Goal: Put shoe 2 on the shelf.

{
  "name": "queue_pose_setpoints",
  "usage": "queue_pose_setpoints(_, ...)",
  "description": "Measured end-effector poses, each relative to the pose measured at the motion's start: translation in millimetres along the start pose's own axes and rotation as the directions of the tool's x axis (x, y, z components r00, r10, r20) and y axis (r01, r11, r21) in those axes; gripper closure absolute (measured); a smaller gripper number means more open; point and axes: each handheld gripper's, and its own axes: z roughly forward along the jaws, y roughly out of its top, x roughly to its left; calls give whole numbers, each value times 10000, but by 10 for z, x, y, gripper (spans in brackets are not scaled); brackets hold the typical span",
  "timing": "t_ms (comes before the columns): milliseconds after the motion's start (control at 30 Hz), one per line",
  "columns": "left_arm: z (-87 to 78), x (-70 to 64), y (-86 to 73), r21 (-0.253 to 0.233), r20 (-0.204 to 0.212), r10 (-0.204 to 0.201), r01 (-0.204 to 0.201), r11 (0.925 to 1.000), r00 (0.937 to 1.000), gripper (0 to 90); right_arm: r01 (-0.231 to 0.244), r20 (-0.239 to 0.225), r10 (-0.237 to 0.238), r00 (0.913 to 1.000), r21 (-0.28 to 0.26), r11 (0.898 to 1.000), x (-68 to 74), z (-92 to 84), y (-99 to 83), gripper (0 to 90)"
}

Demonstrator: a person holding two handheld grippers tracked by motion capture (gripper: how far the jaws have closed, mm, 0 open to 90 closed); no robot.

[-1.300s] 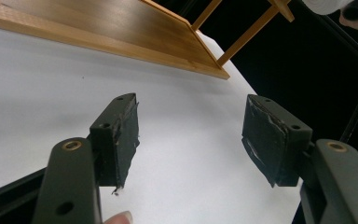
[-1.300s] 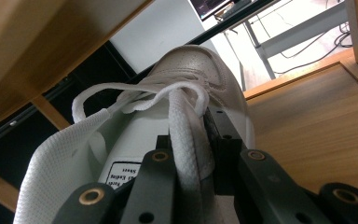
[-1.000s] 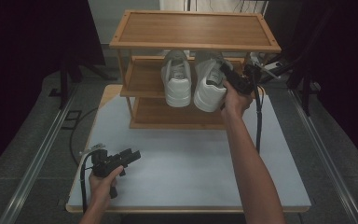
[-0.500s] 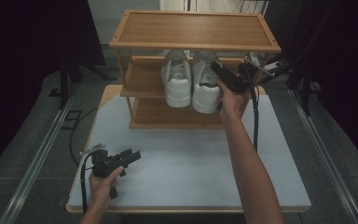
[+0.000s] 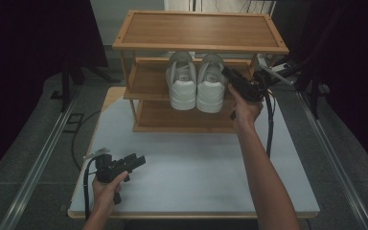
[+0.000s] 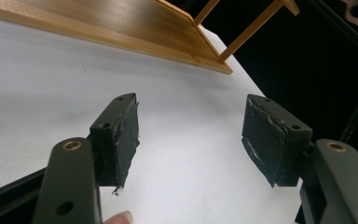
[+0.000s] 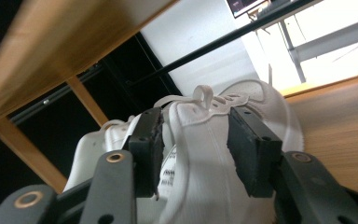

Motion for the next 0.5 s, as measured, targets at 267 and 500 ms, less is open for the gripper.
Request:
queue_pose_setpoints(267,23,-28,-11,104,-9,99,-99,9999,10000,364,1397,-89,-1395,9902,420,9893,111,-410,21,754)
queue_pose_setpoints(500,33,-42,-16,158,9,156,-156,9998,9999,364,2339,-765,-2275,9708,893,9681,224,-693,-142,892)
